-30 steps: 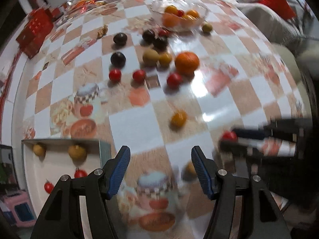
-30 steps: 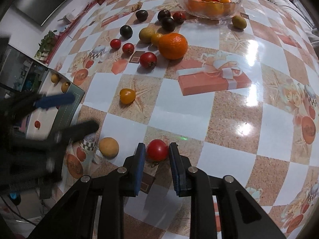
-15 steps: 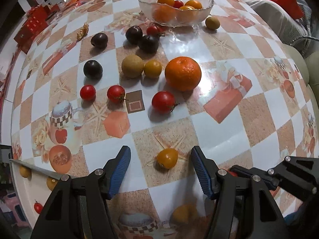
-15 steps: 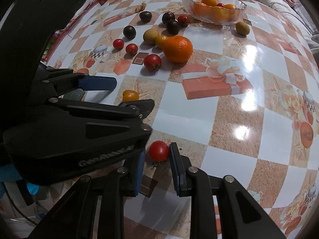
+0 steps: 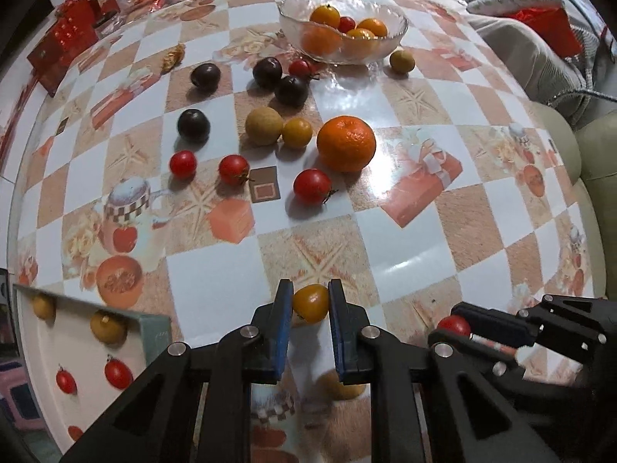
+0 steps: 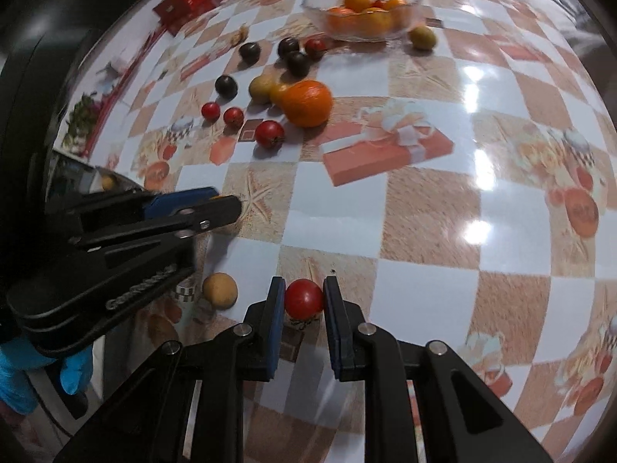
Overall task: Organize fruits
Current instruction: 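Carry the red and yellow tomatoes over the white tray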
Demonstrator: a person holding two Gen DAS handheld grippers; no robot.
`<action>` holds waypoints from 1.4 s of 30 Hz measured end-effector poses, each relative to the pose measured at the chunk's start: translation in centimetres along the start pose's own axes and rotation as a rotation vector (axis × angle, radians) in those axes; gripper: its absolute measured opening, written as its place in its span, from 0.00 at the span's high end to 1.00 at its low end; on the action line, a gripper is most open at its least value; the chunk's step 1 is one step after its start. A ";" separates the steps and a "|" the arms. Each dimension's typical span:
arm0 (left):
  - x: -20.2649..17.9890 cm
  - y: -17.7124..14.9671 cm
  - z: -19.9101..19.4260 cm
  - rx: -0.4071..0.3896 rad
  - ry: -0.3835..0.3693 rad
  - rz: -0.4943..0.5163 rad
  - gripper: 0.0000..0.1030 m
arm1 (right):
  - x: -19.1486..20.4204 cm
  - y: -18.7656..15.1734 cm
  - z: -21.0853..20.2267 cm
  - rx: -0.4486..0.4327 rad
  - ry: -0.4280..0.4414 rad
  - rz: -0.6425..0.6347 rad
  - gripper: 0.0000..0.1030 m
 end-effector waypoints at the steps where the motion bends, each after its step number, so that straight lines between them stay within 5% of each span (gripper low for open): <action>1: 0.0 -0.1 -0.4 -0.006 -0.006 -0.002 0.81 | -0.2 -0.1 -0.2 0.001 0.004 0.014 0.79; 12: 1.0 -1.0 -4.8 -0.066 -0.035 -0.032 0.81 | 0.6 -0.6 -2.2 -0.003 0.000 0.039 0.79; 22: 5.6 -3.6 -8.6 -0.108 -0.009 -0.126 0.81 | 4.1 1.1 -4.2 -0.024 0.015 -0.010 0.79; 42: 18.4 -13.2 -10.8 -0.094 0.094 -0.352 0.81 | 20.7 1.3 0.0 0.062 0.120 -0.263 0.79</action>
Point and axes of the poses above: each gripper's, at about its wrist camera, not at the fingertips, and z roughly the way its jaws point, x to its left, y to its top, the point moved 9 cm from there along z, roughly the way its jaws point, and after that the axes turned 4 degrees about -y, right-handed, at the moved point
